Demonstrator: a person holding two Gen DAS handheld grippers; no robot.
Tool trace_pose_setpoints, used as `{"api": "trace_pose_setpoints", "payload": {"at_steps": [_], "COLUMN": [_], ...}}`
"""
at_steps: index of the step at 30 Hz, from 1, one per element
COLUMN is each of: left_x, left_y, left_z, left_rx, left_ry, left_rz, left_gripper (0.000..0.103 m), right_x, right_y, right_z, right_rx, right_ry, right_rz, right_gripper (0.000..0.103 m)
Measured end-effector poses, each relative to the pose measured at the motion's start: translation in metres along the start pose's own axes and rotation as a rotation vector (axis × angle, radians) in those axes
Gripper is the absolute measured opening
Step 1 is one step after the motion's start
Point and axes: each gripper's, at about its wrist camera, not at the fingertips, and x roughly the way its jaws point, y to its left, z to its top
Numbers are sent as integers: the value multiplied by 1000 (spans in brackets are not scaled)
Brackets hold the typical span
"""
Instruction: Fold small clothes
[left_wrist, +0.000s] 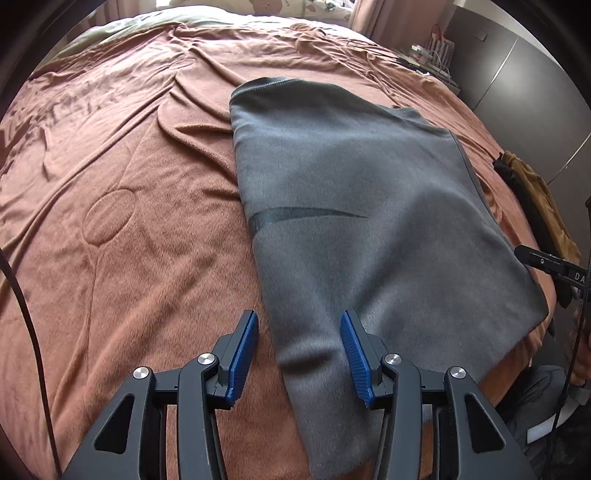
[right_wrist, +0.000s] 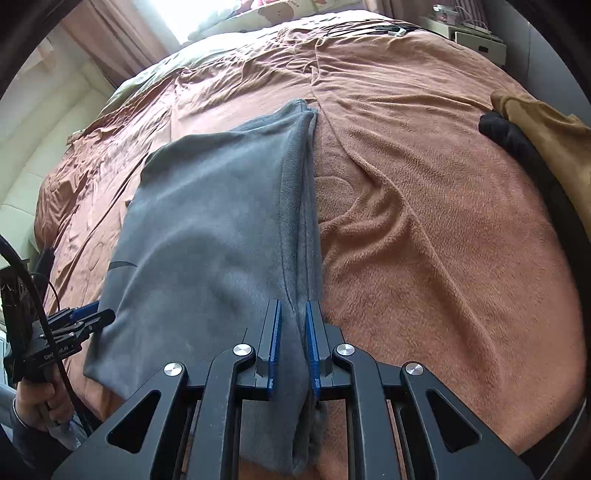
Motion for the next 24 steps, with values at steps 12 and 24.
{"api": "trace_pose_setpoints", "payload": {"at_steps": [12, 24], "left_x": [-17, -42], "left_y": [9, 23], "left_z": [-50, -55], "left_rx": [-114, -197], "left_ry": [20, 0], "left_rz": [-13, -114], "left_gripper": [48, 48], "right_x": [-8, -17], "right_y": [-12, -24], "right_z": [-30, -42], "right_rx": [46, 120], "right_ry": [29, 23], "right_rz": [10, 92], "right_gripper": [11, 20]}}
